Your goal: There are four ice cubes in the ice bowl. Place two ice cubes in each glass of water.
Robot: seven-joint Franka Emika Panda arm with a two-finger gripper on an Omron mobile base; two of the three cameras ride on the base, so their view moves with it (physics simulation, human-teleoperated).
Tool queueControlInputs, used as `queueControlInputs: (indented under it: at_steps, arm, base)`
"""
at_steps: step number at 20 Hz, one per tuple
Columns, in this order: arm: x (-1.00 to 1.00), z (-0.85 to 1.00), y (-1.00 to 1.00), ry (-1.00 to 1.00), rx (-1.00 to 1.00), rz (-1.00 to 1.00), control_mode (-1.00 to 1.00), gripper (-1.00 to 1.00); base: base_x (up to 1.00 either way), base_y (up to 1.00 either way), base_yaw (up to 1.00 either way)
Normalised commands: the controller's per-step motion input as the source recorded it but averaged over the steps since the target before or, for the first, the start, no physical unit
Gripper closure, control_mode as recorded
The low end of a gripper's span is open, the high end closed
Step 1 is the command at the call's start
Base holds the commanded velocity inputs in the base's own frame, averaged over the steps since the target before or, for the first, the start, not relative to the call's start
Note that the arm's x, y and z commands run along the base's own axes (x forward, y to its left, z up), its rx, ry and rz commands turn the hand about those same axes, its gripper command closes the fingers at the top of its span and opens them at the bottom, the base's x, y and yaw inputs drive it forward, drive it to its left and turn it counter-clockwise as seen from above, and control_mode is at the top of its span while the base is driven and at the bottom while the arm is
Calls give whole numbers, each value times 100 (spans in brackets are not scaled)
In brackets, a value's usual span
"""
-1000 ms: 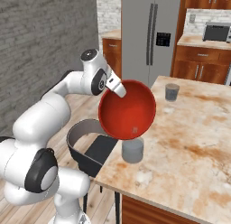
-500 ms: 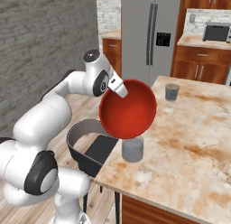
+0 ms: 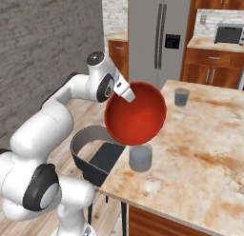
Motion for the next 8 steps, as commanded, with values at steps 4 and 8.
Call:
queueControlInputs:
  at_steps: [4,8]
  arm:
    - [-24,0,26,-1,-35,0,-100,100]
    - [-11,11,17,0,-36,6,-100,100]
  base:
    - [0,0,0]
    - [0,0,0]
